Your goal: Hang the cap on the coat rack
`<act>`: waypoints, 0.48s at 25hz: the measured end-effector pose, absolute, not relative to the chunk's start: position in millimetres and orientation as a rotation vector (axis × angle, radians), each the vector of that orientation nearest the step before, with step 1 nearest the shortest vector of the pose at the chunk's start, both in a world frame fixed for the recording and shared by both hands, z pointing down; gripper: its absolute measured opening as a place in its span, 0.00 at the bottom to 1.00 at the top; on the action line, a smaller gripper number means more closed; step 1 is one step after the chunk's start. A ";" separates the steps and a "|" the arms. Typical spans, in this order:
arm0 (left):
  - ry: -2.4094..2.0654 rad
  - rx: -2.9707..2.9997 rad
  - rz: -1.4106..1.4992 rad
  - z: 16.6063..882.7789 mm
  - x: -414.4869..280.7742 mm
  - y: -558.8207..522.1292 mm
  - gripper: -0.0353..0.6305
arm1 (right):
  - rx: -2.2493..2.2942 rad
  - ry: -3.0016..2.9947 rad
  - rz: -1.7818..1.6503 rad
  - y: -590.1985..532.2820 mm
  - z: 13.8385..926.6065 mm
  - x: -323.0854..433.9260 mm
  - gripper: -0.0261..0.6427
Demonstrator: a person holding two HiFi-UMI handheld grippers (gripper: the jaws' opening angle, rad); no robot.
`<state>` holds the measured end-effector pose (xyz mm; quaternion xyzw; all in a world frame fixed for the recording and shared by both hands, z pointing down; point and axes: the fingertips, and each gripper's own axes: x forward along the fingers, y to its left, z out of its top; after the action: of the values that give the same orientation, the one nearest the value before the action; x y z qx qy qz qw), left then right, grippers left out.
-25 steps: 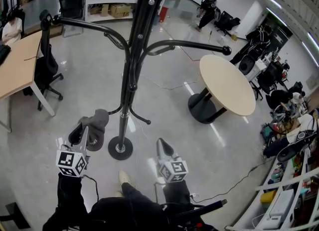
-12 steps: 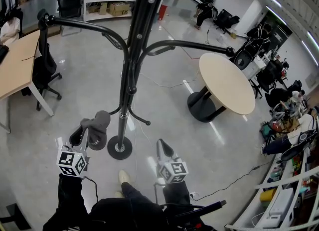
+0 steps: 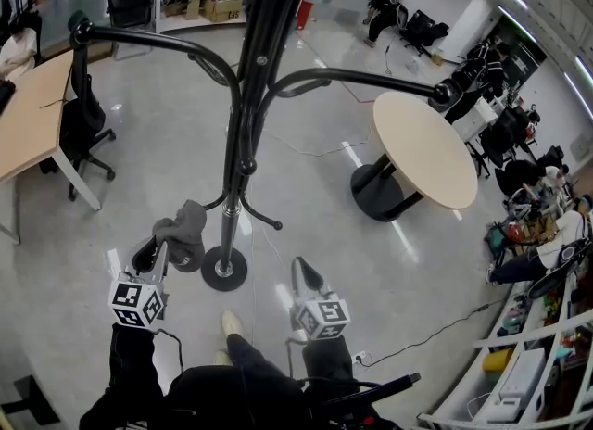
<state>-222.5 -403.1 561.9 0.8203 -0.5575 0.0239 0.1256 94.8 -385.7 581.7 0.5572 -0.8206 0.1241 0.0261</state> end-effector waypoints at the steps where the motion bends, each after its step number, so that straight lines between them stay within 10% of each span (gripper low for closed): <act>1: -1.622 2.382 0.076 565.4 -222.9 -402.2 0.17 | 1.723 -2.534 0.387 -385.4 582.4 94.5 0.04; 12: -1.588 2.344 0.128 594.7 -223.1 -397.2 0.17 | 1.720 -2.537 0.403 -385.2 586.3 88.3 0.04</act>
<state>-223.1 -397.2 594.7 0.8172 -0.5538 0.0447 0.1532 88.3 -385.2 586.3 0.5562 -0.8204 0.1304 0.0253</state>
